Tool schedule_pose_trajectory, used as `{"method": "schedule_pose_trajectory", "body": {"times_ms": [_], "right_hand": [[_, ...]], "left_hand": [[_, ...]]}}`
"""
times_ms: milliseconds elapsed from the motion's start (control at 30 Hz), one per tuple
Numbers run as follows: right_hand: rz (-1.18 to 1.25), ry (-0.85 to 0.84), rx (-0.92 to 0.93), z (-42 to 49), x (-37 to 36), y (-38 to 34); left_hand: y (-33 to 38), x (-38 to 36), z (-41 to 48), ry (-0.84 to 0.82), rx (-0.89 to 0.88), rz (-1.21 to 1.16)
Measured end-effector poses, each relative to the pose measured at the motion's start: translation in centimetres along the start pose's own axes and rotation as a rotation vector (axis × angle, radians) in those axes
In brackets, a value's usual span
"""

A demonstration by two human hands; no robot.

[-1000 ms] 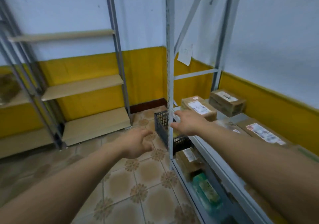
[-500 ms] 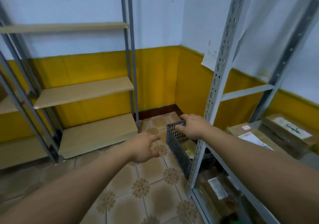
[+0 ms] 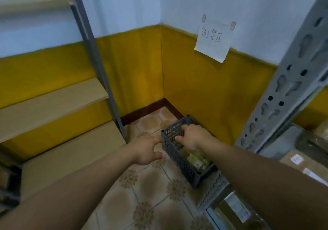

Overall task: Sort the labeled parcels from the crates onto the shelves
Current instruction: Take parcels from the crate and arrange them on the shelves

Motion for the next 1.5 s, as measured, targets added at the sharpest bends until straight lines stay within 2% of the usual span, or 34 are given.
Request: {"method": "schedule_pose_trajectory", "body": {"times_ms": [267,467,633,833,1200,1500], "right_hand": [[0.105,-0.071,-0.321,10.8,-1.6,3.1],[0.23,-0.08,-0.597,16.6,-2.5,6.4],[0.348,-0.051,-0.8,17.4,-3.9,8.2],[0.431,-0.029,-0.982,17.0,-7.6,11.9],[0.709,-0.055,-1.155,23.0,-19.6,20.0],[0.78,-0.029,-1.255,30.3,-36.8,27.0]], "left_hand": [[-5.6,2.2,13.1,-0.143,-0.052,-0.012],[-9.5,1.1,26.2,-0.308,-0.287,0.044],[-8.8,1.8,32.1,-0.385,-0.431,0.145],[-6.2,-2.3,39.0,-0.517,-0.476,0.163],[-6.3,-14.0,49.9,-0.621,-0.331,0.127],[-6.4,-32.2,61.0,-0.627,-0.156,0.08]]}}
Point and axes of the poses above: each hand's wrist, its own z-axis towards the middle knuckle, its own x-axis out of the back of the hand, y = z × x, the point moved 3 cm from there along z, towards the middle knuckle, and after that the axes turned 12 degrees about y, right-handed, at the moved point
